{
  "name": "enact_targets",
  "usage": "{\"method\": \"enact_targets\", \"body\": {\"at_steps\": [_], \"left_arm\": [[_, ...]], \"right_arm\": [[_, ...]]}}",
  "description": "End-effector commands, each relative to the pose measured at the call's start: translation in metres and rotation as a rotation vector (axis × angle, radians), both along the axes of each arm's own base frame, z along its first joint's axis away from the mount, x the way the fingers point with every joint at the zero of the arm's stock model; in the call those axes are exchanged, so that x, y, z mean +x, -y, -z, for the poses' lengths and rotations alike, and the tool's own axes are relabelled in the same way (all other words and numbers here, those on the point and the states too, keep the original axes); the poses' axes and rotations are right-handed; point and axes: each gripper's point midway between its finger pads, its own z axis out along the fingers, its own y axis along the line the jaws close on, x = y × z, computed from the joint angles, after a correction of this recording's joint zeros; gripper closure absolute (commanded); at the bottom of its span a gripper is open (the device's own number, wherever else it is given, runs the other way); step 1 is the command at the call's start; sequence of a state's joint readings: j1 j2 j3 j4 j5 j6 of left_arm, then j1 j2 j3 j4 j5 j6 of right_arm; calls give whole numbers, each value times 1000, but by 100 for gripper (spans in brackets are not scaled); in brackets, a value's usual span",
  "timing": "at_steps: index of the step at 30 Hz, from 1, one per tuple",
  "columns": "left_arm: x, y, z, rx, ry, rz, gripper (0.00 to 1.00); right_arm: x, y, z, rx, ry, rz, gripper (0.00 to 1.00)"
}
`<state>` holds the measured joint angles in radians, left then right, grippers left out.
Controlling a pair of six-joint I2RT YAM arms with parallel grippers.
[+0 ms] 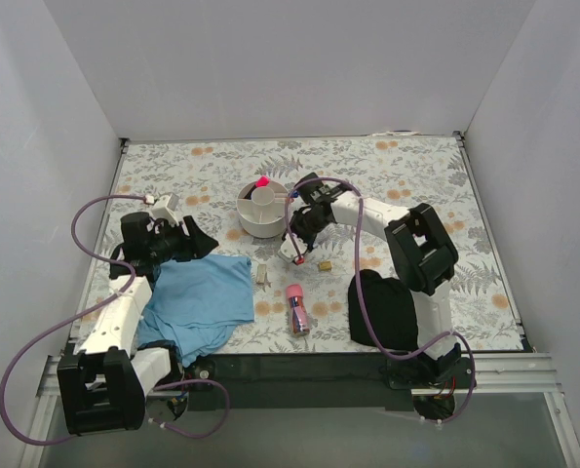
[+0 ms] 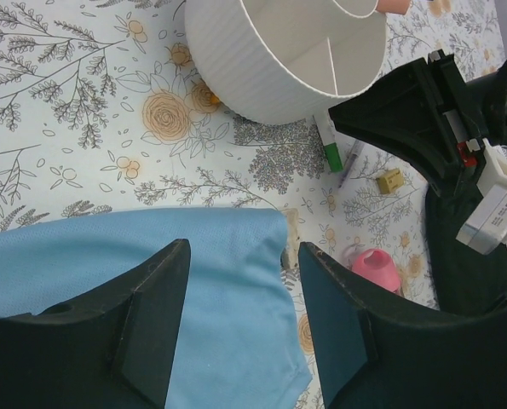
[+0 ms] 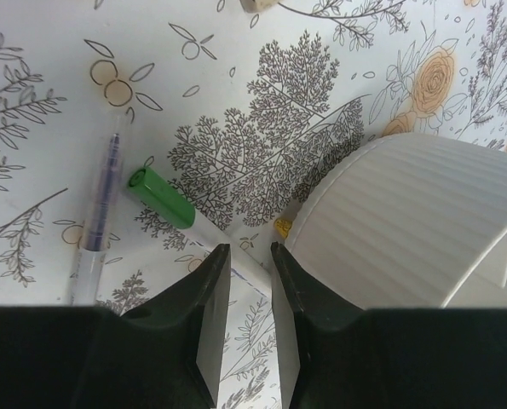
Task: Sort the stationery into containers
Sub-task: Pick up the pen from the center of the board.
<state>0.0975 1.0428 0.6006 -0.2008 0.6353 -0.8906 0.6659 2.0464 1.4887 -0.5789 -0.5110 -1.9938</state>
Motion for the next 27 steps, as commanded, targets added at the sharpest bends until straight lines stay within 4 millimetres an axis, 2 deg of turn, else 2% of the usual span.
{"method": "enact_targets", "body": {"at_steps": [1,6,12,17,21,27], "left_arm": [[-4,-2,-3,2,41,-15,46],[-6,-4,-6,7,62,-26,46],[-8,-3,-7,6,77,-28,45],[-9,-3,-9,4,89,-32,45],[-10,-3,-11,-1,92,-36,45],[-10,-3,-18,-7,110,-42,45]], "right_arm": [[8,-30,-22,34,499,-631,66],[13,-21,-13,-67,493,-634,67],[15,-19,-17,-95,500,-636,68],[10,-21,-11,-111,493,-650,68],[0,-22,-1,-137,478,-673,69],[-2,-18,16,-207,472,-690,69]]}}
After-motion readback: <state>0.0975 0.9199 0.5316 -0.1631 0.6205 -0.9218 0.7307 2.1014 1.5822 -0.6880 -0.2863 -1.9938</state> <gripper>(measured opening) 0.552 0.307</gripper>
